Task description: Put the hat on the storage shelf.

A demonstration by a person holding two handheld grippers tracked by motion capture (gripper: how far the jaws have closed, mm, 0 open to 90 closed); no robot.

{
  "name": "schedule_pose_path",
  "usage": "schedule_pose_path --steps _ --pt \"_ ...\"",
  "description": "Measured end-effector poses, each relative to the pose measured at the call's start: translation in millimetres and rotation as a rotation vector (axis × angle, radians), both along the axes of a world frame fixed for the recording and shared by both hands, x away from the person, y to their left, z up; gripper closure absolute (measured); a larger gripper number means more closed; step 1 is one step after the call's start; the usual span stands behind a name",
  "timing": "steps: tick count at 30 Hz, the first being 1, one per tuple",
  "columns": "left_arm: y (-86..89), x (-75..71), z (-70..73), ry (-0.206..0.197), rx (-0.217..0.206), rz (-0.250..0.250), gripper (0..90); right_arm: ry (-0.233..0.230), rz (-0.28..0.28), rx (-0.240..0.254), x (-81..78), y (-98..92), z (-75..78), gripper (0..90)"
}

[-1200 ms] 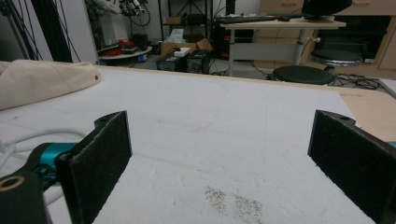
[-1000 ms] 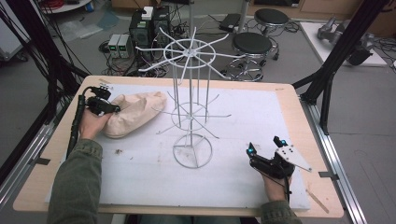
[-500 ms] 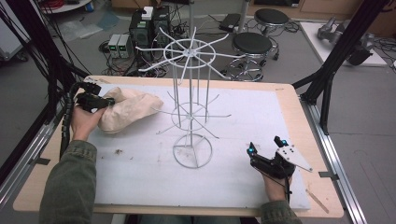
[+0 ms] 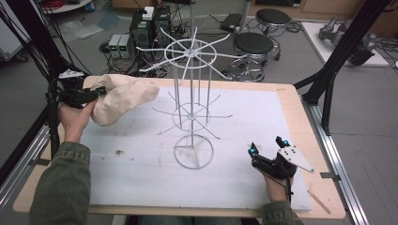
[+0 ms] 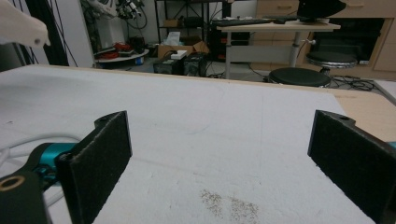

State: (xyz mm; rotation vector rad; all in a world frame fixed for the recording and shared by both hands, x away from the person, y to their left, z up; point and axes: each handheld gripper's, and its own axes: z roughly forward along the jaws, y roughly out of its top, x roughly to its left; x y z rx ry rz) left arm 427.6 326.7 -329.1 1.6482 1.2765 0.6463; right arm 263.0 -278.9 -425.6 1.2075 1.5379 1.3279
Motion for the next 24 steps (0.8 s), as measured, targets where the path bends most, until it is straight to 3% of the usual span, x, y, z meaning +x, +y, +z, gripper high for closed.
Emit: schedule_pose_path --steps 3,7,9,10,13,22,23,24 --pt "0.3 -2.8 3.5 -0.016 -0.030 0.000 80.1 -0.005 0.001 -0.002 0.7 -0.1 0.0 5.1" --pt "-1.5 -13.6 15.2 -0.094 -0.074 0.002 80.1 -0.003 0.006 -0.004 0.6 0.6 0.0 5.1" --pt "-1.3 -15.7 17.4 -0.106 -0.089 -0.002 80.1 -0.005 0.007 -0.004 0.8 0.9 0.0 5.2" --pt "-1.8 -19.7 22.2 -0.132 -0.118 -0.011 80.1 -0.005 0.008 -0.004 0.8 0.9 0.1 5.2" --pt "-2.7 -23.4 27.9 -0.151 -0.136 -0.016 80.1 -0.006 0.008 -0.005 1.0 0.8 0.0 5.1" --pt "-7.6 -38.5 53.2 -0.272 -0.203 -0.029 80.0 -0.006 0.010 0.000 0.7 1.1 0.3 5.2" --pt "-7.2 -42.0 57.3 -0.297 -0.231 -0.048 79.9 -0.005 0.012 0.003 0.3 0.9 0.5 5.1" --pt "-7.2 -42.0 57.3 -0.297 -0.231 -0.048 79.8 -0.007 0.012 0.001 0.4 0.6 0.5 5.1"
